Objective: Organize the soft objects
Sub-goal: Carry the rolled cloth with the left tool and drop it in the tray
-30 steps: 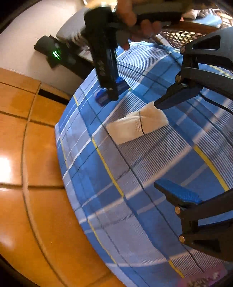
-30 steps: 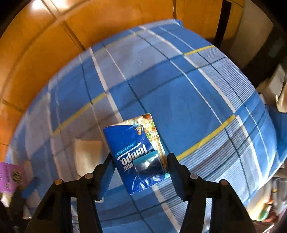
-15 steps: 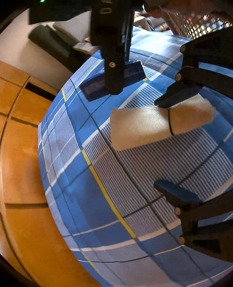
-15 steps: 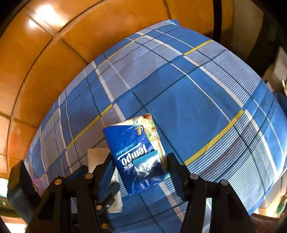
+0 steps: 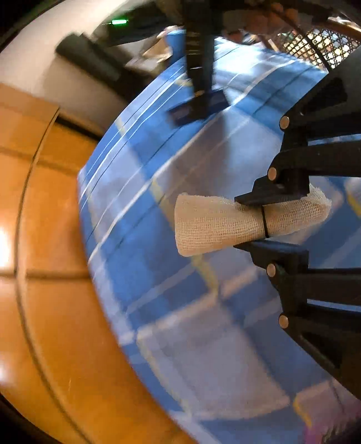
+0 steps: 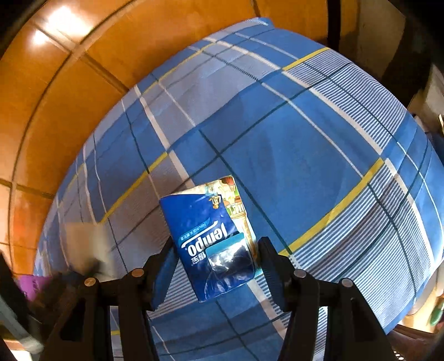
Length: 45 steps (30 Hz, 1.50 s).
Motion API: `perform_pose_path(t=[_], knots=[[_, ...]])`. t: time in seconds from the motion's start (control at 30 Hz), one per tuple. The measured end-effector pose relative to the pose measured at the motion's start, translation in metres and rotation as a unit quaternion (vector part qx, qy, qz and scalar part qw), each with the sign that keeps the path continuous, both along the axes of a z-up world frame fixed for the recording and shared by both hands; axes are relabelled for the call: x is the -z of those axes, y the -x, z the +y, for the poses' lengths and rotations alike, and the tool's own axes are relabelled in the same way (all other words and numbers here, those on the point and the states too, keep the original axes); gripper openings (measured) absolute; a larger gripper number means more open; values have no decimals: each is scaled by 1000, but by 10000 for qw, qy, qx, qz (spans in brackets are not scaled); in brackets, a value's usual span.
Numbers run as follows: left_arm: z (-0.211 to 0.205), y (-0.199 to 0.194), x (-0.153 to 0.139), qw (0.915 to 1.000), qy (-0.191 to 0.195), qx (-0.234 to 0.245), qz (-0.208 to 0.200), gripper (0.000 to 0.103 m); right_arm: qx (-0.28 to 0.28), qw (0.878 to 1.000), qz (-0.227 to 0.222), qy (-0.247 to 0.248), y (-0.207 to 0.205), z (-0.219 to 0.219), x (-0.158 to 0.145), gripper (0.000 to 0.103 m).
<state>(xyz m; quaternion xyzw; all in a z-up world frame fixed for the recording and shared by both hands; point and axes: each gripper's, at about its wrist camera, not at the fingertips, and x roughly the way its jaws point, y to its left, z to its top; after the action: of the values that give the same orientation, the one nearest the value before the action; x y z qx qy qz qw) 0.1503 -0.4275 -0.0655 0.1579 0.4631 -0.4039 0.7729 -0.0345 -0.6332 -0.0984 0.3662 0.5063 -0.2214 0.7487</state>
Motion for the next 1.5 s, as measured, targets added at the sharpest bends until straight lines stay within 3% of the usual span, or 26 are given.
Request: perform_pose_path(t=[0.17,0.3,0.43,0.57,0.7,0.93,1.1,1.23,1.5], knots=[[49,-41,-64,9961,179,-555,-657,21,-137,9996,242,100,-8,8,4,59],[109,-73,-121,9860,315,-1122,-1194,21,-154,9990,364,185,-12,14,4,59],[180,-105,-161,9698,271,-1817,-1602,21,-288,9975,539,355,-23,26,4,59],[272,-128,-176,9482,210,-2656,-1729,21,-648,9940,643,605,-40,50,0,59],[360,-126,-169,9258,150,-3358,-1733,21,-1253,9856,716,880,-62,88,-4,59],[499,-79,-133,8933,195,-4222,-1532,21,-2271,9623,687,1334,-106,180,-8,59],[550,-33,-103,8757,190,-4612,-1416,22,-2743,9454,698,1619,-133,247,5,59],[575,12,-80,8632,11,-4794,-1581,23,-2924,9265,762,2240,-144,287,14,59],[609,78,-42,8499,-221,-4985,-1692,25,-2847,9269,545,2384,-126,292,18,60]])
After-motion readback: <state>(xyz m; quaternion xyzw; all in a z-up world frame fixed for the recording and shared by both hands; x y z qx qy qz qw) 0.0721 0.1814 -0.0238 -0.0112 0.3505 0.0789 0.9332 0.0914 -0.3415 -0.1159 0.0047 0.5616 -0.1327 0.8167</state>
